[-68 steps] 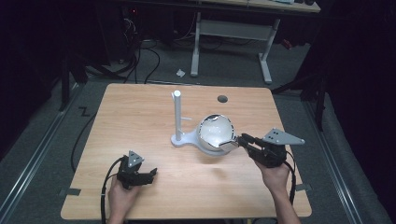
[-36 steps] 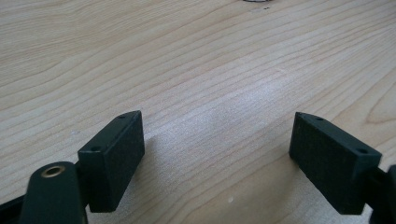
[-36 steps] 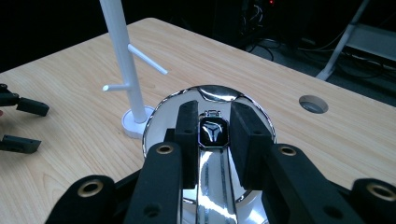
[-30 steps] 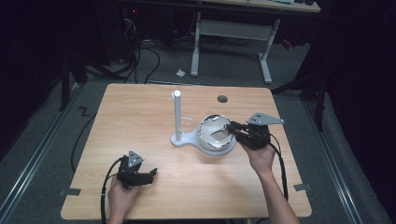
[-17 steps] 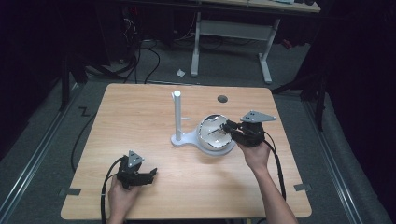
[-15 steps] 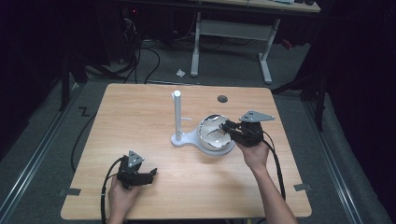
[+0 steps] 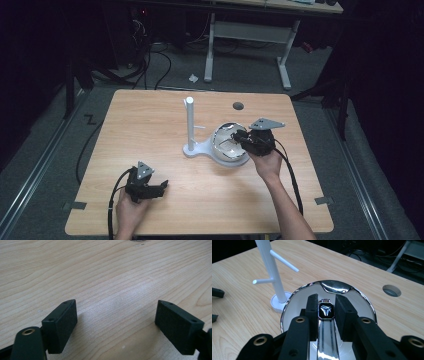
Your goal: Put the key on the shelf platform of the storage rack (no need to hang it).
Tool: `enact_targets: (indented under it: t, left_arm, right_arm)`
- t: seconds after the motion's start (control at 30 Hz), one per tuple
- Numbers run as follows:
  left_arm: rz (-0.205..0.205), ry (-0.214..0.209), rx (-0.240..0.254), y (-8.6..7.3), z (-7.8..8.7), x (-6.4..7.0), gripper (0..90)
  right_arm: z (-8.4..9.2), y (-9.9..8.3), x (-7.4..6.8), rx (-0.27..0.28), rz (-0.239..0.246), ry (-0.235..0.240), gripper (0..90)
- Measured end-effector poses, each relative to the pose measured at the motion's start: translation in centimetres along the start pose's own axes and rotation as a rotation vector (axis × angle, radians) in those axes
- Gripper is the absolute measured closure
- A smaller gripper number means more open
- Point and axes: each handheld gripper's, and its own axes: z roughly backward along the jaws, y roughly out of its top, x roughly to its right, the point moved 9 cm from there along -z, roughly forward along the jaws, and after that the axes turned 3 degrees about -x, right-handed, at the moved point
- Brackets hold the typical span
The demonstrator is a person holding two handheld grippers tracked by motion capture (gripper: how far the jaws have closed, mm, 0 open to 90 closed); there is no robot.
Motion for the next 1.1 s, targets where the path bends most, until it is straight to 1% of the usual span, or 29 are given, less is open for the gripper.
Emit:
enact_targets:
  t: [0.2, 0.33, 0.37, 0.5, 0.77, 0.93, 1.0, 1.1]
  left_arm:
    - [0.000, 0.000, 0.000, 0.0, 0.0, 0.0, 18.4]
    - [0.000, 0.000, 0.000, 0.0, 0.0, 0.0, 18.4]
    - [0.000, 0.000, 0.000, 0.0, 0.0, 0.0, 18.4]
    - [0.000, 0.000, 0.000, 0.0, 0.0, 0.0, 18.4]
    - [-0.001, 0.000, 0.000, 0.0, 0.0, 0.0, 18.4]
    - [-0.001, -0.001, 0.000, 0.0, 0.0, 0.0, 18.4]
    - [-0.001, -0.001, -0.001, 0.0, 0.0, 0.0, 18.4]
    - [-0.002, -0.001, -0.001, 0.0, 0.0, 0.0, 18.4]
  right_arm:
    - [-0.8, -0.2, -0.1, -0.016, 0.003, -0.003, 74.1]
    - [-1.3, -0.4, 0.0, -0.025, -0.004, -0.009, 74.1]
    - [-1.4, -0.4, 0.1, -0.026, 0.000, -0.010, 74.1]
    - [-1.6, -0.4, 0.4, -0.023, -0.013, -0.013, 74.1]
    - [-2.2, -0.9, 1.1, -0.059, -0.012, -0.028, 73.9]
    - [-2.5, -1.4, 1.4, -0.080, -0.036, -0.026, 72.7]
    - [-2.5, -1.3, 1.5, -0.072, -0.048, -0.018, 68.4]
    - [-2.3, -1.2, 1.6, -0.065, -0.061, -0.018, 67.0]
